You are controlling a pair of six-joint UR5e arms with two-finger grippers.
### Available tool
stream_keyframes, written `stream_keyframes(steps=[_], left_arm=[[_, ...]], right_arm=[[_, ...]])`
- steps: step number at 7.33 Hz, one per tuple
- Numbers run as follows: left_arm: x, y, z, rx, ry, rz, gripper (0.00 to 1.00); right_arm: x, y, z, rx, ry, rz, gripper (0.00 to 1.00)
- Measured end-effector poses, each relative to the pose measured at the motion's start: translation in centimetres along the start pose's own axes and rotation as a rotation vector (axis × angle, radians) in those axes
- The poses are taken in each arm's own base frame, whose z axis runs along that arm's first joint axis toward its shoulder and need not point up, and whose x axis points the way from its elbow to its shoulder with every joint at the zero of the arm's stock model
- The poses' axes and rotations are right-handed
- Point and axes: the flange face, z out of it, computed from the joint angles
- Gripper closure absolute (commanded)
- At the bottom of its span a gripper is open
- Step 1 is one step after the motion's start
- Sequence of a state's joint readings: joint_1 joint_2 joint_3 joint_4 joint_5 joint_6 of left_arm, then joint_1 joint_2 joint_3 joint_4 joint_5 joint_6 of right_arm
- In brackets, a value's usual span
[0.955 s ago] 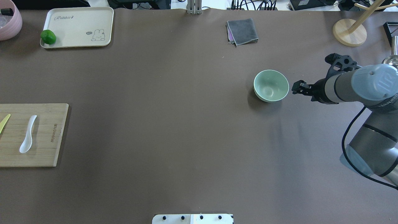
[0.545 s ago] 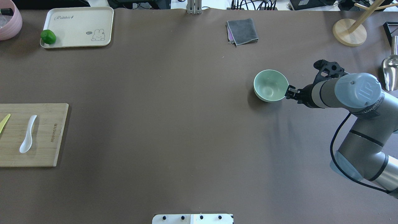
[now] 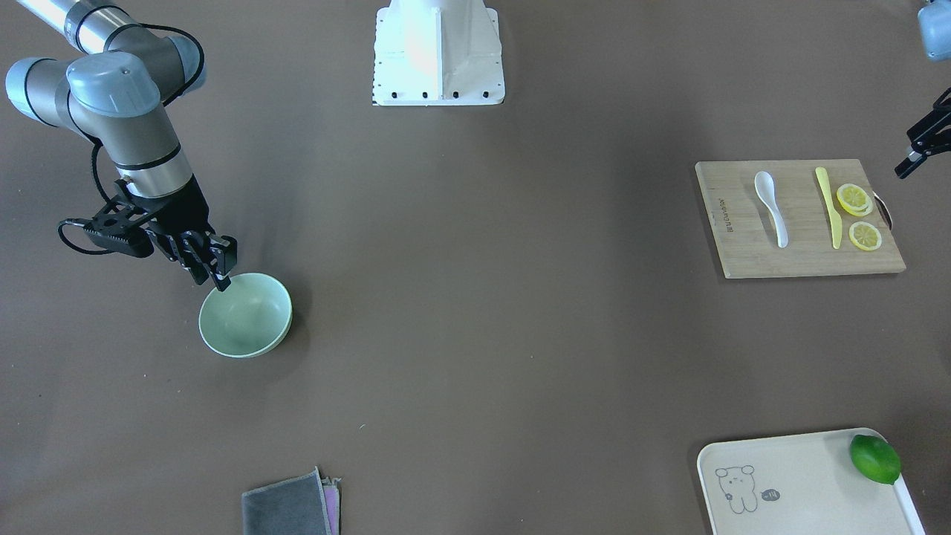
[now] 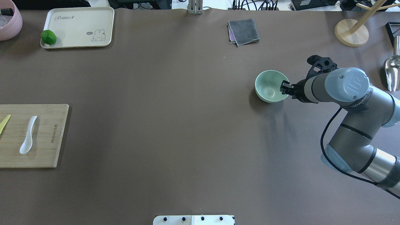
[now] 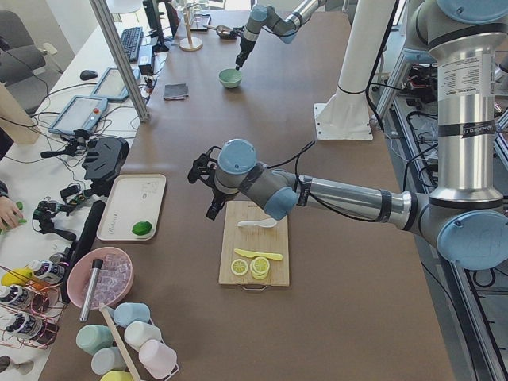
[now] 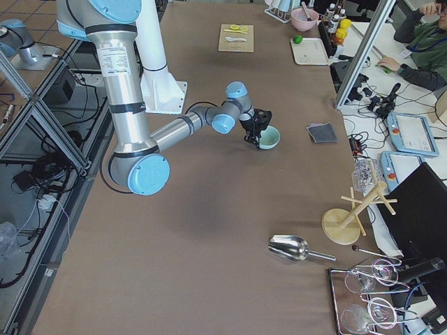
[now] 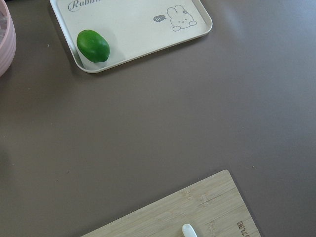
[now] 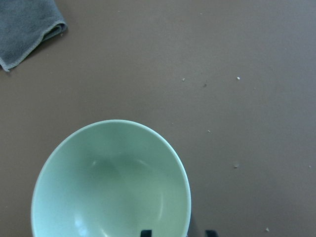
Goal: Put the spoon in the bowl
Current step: 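Reach the right gripper to the rim of the pale green bowl, then grip the bowl rim and drag the bowl toward the table center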
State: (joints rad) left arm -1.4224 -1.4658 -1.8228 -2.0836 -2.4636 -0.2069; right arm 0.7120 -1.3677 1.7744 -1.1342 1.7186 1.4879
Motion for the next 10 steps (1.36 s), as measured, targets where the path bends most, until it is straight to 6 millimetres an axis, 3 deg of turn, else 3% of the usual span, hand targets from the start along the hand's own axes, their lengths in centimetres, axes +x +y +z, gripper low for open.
stream_keyframes(steps=[1,3,5,7,9,10], left_arm=[[0.0,0.0,0.1,-0.002,0.000,0.001,0.02],[-0.2,0.1,0.5,-0.006,0.001,0.002,0.02],[-0.8,0.5,1.2,0.000,0.004,0.013,0.02],[-1.1,0.7,1.6,0.001,0.006,0.016,0.02],[-1.0,0.7,1.8,-0.003,0.010,0.019,0.02],[-1.0,0.7,1.9,-0.004,0.011,0.020,0.02]], right_arm=[[0.1,-0.2,0.7,0.004,0.012,0.002,0.54],[-0.3,-0.4,1.7,0.016,0.024,0.011,1.00],[-1.7,-0.2,1.9,0.018,0.011,0.036,1.00],[-4.6,-0.1,0.9,0.018,-0.023,0.057,1.00],[-10.5,1.6,-1.0,0.002,-0.030,0.117,1.00],[-14.3,4.0,-1.9,-0.007,-0.008,0.144,1.00]])
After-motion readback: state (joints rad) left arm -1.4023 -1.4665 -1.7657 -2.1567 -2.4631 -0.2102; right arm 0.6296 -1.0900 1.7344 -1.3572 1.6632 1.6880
